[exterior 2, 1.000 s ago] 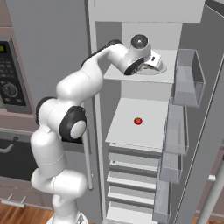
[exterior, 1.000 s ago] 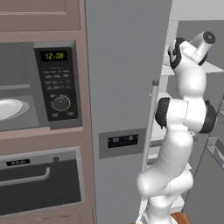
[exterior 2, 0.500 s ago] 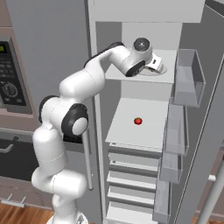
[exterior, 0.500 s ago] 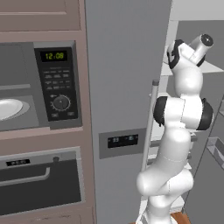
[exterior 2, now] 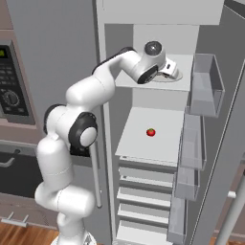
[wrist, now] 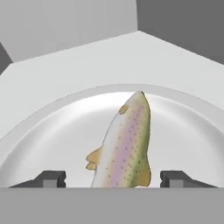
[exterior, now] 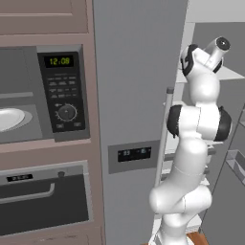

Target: Transport the fish from the fridge to the microwave and turn on the microwave.

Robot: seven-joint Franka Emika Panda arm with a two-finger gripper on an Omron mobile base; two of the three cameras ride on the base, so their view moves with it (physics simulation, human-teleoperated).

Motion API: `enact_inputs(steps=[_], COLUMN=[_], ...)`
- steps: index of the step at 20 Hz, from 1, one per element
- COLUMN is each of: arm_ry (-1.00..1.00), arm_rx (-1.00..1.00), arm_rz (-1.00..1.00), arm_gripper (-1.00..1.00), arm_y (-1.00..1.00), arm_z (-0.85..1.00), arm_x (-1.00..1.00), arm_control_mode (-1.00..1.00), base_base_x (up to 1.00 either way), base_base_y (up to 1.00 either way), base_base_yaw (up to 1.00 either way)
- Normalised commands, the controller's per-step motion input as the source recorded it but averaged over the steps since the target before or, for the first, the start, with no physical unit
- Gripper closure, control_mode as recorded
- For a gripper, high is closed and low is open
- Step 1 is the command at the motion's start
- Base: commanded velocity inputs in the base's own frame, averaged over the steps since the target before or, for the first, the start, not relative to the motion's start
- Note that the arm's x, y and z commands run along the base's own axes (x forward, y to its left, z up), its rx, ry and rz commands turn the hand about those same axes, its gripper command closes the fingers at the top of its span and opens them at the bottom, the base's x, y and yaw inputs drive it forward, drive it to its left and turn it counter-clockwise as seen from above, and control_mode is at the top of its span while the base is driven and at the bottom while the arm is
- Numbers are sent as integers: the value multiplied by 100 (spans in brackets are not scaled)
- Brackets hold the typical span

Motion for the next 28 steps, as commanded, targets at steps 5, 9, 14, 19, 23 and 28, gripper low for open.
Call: enact_inputs(steps=[5, 9, 14, 19, 23, 28], arm_ry=[13, 9, -16, -57, -54, -41], arm_rx=[-8, 0, 12, 31, 16, 0], arm_rz=[0, -1, -6, -11, -10, -2], arm_gripper=[100, 100, 100, 100, 100, 100], arm_y=[12, 0, 0, -2, 5, 31], arm_z=[-84, -100, -97, -95, -29, 21], arm_x=[25, 1, -10, -45, -16, 0], arm_control_mode=[-100, -100, -100, -100, -100, -100], base_base_x=[0, 0, 0, 0, 0, 0], base_base_y=[0, 0, 0, 0, 0, 0], base_base_yaw=[0, 0, 0, 0, 0, 0])
